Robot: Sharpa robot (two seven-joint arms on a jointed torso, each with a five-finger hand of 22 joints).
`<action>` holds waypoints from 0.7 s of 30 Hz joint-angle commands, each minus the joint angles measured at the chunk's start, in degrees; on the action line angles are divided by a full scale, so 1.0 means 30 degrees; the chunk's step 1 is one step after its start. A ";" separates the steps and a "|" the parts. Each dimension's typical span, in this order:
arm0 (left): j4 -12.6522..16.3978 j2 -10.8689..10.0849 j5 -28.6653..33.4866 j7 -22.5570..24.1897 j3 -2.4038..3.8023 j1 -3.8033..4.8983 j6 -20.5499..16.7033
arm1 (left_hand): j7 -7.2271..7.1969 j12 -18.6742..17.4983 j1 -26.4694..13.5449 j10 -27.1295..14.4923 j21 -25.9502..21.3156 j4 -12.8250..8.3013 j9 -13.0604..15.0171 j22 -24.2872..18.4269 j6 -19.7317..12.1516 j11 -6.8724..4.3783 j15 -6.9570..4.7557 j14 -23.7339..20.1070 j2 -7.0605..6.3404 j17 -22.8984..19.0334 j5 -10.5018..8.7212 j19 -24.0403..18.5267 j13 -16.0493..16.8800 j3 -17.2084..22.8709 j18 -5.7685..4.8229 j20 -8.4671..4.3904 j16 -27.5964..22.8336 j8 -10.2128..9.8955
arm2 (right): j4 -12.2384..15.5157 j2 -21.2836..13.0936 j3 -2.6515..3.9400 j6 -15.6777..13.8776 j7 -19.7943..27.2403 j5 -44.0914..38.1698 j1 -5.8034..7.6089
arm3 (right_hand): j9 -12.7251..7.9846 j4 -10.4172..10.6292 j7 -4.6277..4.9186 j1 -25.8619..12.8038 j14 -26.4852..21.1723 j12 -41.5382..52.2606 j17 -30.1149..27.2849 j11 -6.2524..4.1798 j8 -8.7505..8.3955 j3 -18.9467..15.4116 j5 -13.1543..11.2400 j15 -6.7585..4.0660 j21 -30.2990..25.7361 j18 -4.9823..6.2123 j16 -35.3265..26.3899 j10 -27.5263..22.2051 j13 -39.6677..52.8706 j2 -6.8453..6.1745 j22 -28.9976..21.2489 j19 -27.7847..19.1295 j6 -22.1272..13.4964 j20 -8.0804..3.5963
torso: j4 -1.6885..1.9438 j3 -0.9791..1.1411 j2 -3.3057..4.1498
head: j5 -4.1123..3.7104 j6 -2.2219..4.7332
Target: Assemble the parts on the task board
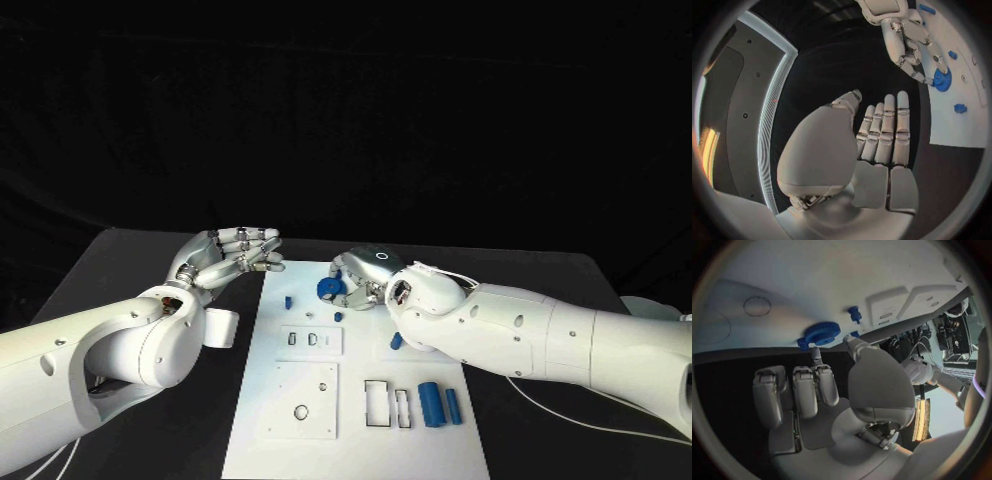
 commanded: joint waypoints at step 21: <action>-0.0035 -0.0074 0.0035 -0.0032 0.0015 0.0034 0.0266 | 0.0057 -0.0146 0.0201 -0.0030 0.0187 -0.0175 -0.0033 0.0073 -0.0146 0.0078 -0.0009 -0.0124 -0.0037 0.0040 -0.0075 -0.0169 0.0015 0.0061 0.0141 -0.0022 -0.0122 -0.0121 | 0.1311 -0.1868 0.0031 -0.0800 0.0049 0.0679 0.0096 | 0.0020 0.0246 -0.0089 0.0039 0.1750 0.0142 0.3883 -0.0021 -0.0252 -0.0133 0.0938 -0.0029 0.0085 -0.0134 0.0127 0.0252 0.2880 0.0653 0.5032 0.2002 0.0670 0.0055 | -0.0094 0.0047 -0.0023 | -0.0005 0.0156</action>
